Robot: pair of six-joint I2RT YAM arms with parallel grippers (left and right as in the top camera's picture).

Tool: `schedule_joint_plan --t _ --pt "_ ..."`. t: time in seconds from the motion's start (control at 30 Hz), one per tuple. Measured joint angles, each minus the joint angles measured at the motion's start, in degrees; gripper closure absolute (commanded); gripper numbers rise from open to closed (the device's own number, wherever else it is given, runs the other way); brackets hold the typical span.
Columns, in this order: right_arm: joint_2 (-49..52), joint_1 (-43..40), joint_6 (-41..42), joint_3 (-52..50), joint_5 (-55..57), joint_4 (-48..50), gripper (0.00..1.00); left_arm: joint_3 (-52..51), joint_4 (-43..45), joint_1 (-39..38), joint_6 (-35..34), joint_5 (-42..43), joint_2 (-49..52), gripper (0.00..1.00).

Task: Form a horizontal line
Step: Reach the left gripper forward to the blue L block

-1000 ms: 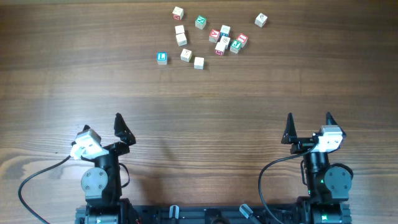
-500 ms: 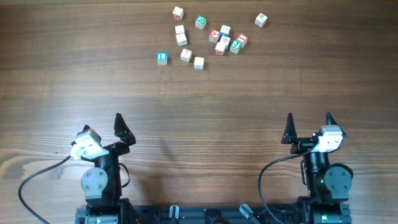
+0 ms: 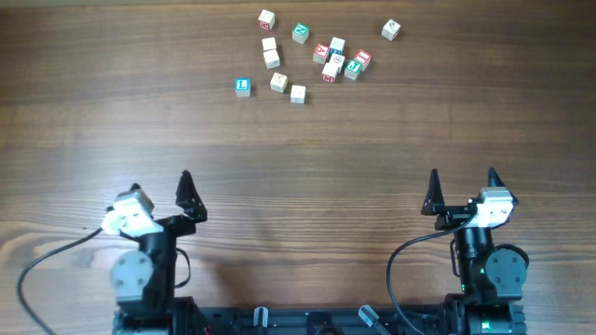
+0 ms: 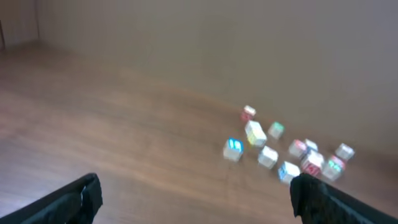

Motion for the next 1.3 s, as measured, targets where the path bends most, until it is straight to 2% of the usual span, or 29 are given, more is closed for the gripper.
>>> schedule_joint_plan --t 0.1,0.23,0.47,0.6,0.73,0.77,0.8,0.83,0.87,1.03,1.3 --pt "0.04 0.00 0.00 0.00 0.00 0.04 0.00 16.41 -9.75 0.00 0.13 2.86 7.76 0.00" --pt "0.22 0.00 0.00 0.00 -0.02 0.00 0.00 41.90 -25.53 0.00 0.85 6.08 30.45 0.00" --pt "0.37 0.00 0.00 0.00 -0.15 0.00 0.00 81.85 -53.11 -0.02 6.05 9.14 68.76 0.00" --pt "0.37 0.00 0.00 0.00 -0.15 0.00 0.00 100.78 -61.55 -0.98 6.58 9.64 86.66 0.00" --pt "0.37 0.00 0.00 0.00 -0.15 0.02 0.00 104.30 -59.10 -2.34 6.58 9.81 94.73 0.00" --pt "0.37 0.00 0.00 0.00 -0.15 0.02 0.00 104.48 -56.35 -2.67 6.58 9.99 95.86 0.11" --pt "0.37 0.00 0.00 0.00 -0.15 0.00 0.00 104.52 -54.75 -2.93 6.58 10.03 96.72 0.59" --pt "0.37 0.00 0.00 0.00 -0.15 0.00 0.00 104.52 -53.99 -3.13 6.84 10.08 97.20 0.87" --pt "0.37 0.00 0.00 0.00 -0.15 0.02 0.00 104.52 -52.85 -3.17 6.62 10.25 97.46 0.96" --pt "0.37 0.00 0.00 0.00 -0.15 0.00 0.00 104.83 -50.80 -4.74 6.34 10.27 99.06 0.96" --pt "0.37 0.00 0.00 0.00 -0.15 0.00 0.00 104.87 -49.05 -8.26 6.32 10.23 111.12 0.93"
